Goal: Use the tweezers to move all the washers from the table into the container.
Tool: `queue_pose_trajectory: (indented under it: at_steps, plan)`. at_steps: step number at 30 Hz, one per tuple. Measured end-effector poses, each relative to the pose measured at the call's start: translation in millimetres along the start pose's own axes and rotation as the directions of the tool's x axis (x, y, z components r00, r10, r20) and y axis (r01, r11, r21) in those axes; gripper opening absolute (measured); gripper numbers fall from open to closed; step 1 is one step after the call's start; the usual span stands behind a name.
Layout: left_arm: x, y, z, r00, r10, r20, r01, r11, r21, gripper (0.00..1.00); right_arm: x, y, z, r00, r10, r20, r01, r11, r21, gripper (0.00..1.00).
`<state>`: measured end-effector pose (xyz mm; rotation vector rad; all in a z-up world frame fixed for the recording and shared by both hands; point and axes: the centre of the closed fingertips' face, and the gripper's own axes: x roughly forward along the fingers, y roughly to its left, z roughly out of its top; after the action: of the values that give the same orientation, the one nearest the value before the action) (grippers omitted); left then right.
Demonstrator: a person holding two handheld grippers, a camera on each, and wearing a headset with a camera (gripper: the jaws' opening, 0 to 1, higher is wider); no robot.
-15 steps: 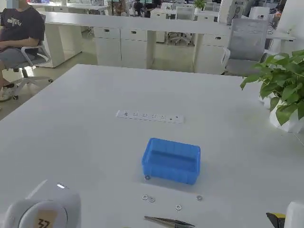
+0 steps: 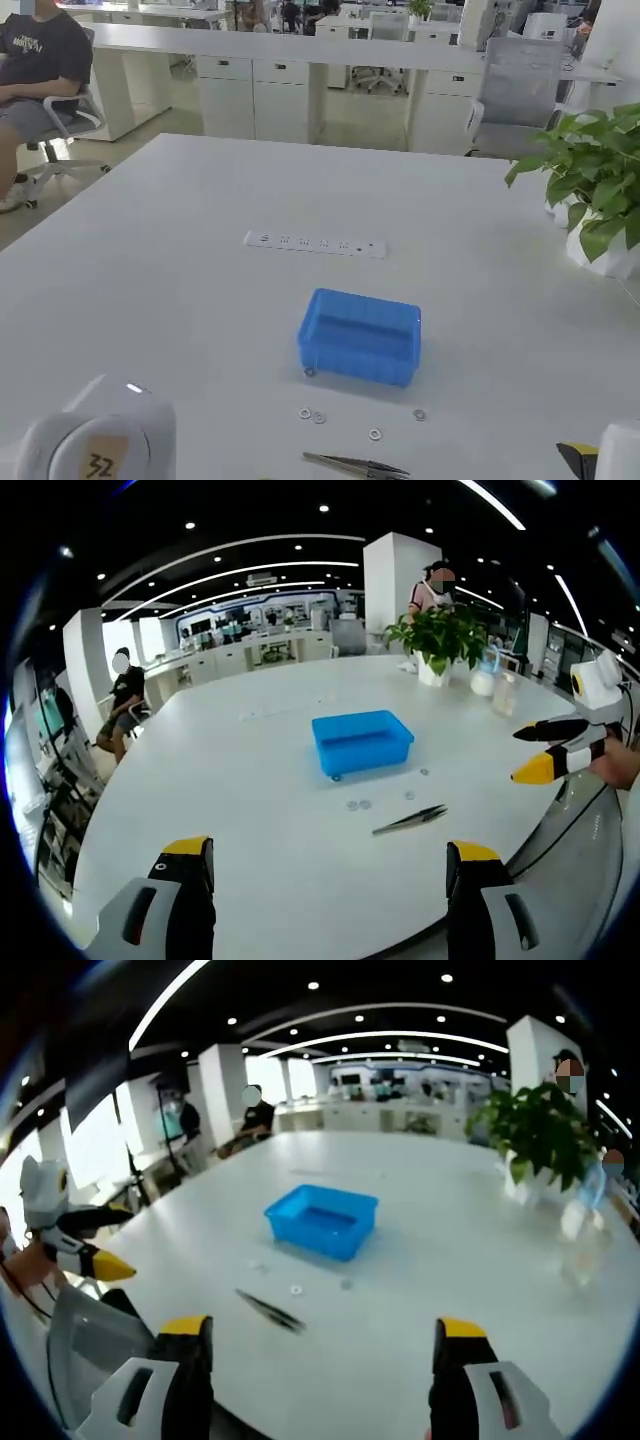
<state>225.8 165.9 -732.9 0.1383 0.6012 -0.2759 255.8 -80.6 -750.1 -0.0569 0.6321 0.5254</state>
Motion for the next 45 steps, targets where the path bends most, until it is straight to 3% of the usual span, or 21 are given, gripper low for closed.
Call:
queue_pose_trajectory:
  at_steps: [16, 29, 32, 35, 42, 44, 45]
  plan:
    - [1.5, -2.8, 2.2, 0.9997, -0.02, -0.01, 0.021, 0.999, 0.028, 0.99, -0.6, -0.3, 1.8, 1.0, 0.0, 0.006, 0.0, 1.0, -0.003, 0.89]
    - [1.8, -7.3, 3.2, 0.9993, -0.034, -0.017, 0.034, 0.999, 0.032, 0.93, 2.4, -1.7, 3.1, 1.0, 0.006, -0.004, -0.006, 1.0, -0.012, 0.89]
    - [-1.6, -6.3, 7.7, 0.9996, -0.024, 0.013, 0.023, 0.999, 0.046, 0.88, 0.8, 0.7, 5.0, 0.9999, 0.015, 0.006, -0.015, 1.0, -0.013, 0.89]
    - [-1.7, -5.4, 8.1, 0.9997, -0.019, 0.015, 0.018, 0.999, 0.048, 0.87, 0.7, 1.9, 3.4, 0.9998, 0.02, 0.003, -0.02, 1.0, -0.022, 0.89]
    - [0.6, -9.3, 8.3, 0.9974, -0.072, 0.006, 0.072, 0.995, 0.064, 0.8, -2.6, 7.0, 2.1, 0.9995, 0.029, -0.01, -0.03, 0.998, -0.046, 0.88]
    - [2.3, -11.7, 9.4, 0.9946, -0.103, 0.002, 0.103, 0.993, 0.065, 0.73, -2.4, 8.1, 2.0, 0.9995, 0.029, -0.013, -0.03, 0.998, -0.053, 0.87]
    - [3.5, -16.5, 8.9, 0.9891, -0.147, -0.012, 0.147, 0.987, 0.07, 0.65, -1.9, 9.5, 1.7, 0.9993, 0.031, -0.02, -0.032, 0.998, -0.055, 0.87]
